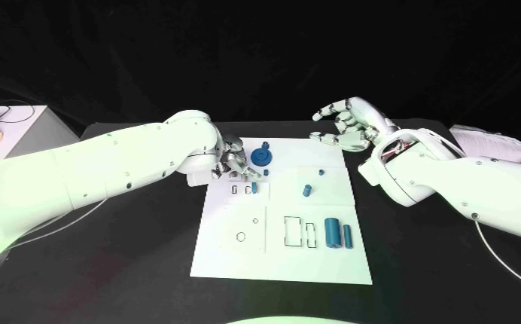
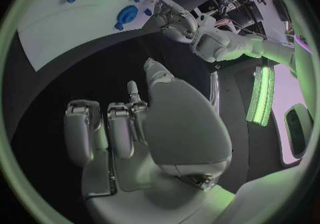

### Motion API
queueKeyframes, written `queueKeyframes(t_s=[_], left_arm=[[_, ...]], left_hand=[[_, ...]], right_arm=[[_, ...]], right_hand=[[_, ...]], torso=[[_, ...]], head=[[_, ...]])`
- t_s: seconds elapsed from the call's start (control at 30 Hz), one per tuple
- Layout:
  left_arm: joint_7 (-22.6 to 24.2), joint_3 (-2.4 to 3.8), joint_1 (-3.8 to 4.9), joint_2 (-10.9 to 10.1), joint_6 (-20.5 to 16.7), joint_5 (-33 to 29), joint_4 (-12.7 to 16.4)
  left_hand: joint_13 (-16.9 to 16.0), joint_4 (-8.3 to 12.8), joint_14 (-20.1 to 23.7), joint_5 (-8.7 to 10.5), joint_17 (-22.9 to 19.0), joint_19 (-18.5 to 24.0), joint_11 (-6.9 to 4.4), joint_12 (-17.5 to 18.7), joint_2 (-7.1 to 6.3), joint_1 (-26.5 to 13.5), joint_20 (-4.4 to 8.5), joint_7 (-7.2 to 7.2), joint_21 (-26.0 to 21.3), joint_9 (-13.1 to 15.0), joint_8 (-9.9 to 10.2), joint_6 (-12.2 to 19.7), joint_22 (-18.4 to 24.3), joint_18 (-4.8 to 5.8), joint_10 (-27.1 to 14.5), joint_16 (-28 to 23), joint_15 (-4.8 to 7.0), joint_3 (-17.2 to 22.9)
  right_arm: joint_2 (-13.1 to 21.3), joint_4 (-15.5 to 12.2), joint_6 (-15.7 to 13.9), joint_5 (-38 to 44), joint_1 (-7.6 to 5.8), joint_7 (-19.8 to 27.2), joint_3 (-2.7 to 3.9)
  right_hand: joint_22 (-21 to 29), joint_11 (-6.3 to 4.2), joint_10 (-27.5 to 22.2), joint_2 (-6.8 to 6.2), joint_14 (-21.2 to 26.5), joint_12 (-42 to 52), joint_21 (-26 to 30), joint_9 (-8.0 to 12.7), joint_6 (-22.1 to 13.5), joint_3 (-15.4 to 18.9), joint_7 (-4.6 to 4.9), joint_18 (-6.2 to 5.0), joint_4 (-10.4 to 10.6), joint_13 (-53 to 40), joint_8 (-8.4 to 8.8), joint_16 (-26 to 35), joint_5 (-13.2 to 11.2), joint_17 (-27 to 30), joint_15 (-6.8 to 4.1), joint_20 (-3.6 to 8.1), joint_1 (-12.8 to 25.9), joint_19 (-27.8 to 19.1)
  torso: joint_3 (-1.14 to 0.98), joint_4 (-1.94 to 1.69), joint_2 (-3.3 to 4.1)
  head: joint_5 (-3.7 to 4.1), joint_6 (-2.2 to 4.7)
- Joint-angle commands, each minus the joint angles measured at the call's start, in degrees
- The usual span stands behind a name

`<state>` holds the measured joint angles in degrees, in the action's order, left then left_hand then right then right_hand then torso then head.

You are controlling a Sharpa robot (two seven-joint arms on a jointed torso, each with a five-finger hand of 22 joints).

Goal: Assemble the parts on the task board

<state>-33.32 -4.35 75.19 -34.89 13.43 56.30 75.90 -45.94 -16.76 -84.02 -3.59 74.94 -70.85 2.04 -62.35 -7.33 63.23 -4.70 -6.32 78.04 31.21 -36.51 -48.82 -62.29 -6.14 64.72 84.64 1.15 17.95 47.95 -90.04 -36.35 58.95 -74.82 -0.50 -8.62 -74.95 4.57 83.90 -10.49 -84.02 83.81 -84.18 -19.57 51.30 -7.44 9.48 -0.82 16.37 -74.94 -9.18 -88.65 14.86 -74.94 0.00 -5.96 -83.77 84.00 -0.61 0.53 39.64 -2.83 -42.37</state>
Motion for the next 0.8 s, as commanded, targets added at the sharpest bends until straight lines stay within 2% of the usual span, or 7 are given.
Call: queueKeyframes(t_s=[0.03,0.37,0.8], left_arm=[[-1.0,-0.08,0.17,0.6,3.2,1.7,-0.4],[-1.1,-0.33,0.16,1.6,3.9,1.0,-0.6],[-1.0,-0.91,0.12,2.3,4.3,0.3,-0.7]], left_hand=[[0.1,0.0,-0.9,0.0,1.8,-0.4,-0.16,-0.1,0.13,-0.6,-0.05,0.34,0.3,0.2,-0.4,0.3,0.0,0.26,-0.2,0.2,0.33,-0.4],[0.2,0.0,-0.9,0.0,2.0,-0.4,-0.19,-0.1,0.45,-0.8,-0.03,0.41,0.4,0.7,-0.7,0.3,-0.1,0.28,-0.3,0.2,0.34,-0.6],[0.6,0.1,-0.9,-0.04,2.1,-0.3,-0.25,0.1,0.66,-0.3,-0.02,0.48,0.3,1.3,-1.0,0.5,0.1,0.25,-0.7,0.2,0.39,-0.6]], right_arm=[[-0.1,0.0,0.0,0.0,-0.02,-0.7,0.03],[-0.3,0.3,0.1,0.0,-0.03,-1.1,0.03],[-0.6,0.6,0.4,0.1,-0.02,-1.5,0.02]], right_hand=[[-10.7,0.21,-0.3,-0.09,-4.9,-0.4,0.3,0.1,0.2,0.0,0.12,-0.76,0.2,-8.8,0.25,0.1,0.4,-10.8,0.46,-0.34,0.6,3.0],[-10.6,0.22,-0.3,-0.06,-4.9,-0.4,0.4,0.1,0.1,0.0,0.14,-0.8,0.1,-8.7,0.3,0.1,0.5,-10.7,0.46,-0.35,0.7,3.0],[-10.6,0.22,-0.3,-0.06,-4.9,-0.4,0.4,0.1,0.1,0.0,0.14,-0.8,0.1,-8.7,0.3,0.1,0.5,-10.7,0.46,-0.35,0.7,3.0]], torso=[[0.06,0.02,0.02],[0.11,-0.1,-0.04],[0.07,-0.03,0.0]], head=[[0.05,-0.21],[0.53,-0.61],[0.54,-0.92]])
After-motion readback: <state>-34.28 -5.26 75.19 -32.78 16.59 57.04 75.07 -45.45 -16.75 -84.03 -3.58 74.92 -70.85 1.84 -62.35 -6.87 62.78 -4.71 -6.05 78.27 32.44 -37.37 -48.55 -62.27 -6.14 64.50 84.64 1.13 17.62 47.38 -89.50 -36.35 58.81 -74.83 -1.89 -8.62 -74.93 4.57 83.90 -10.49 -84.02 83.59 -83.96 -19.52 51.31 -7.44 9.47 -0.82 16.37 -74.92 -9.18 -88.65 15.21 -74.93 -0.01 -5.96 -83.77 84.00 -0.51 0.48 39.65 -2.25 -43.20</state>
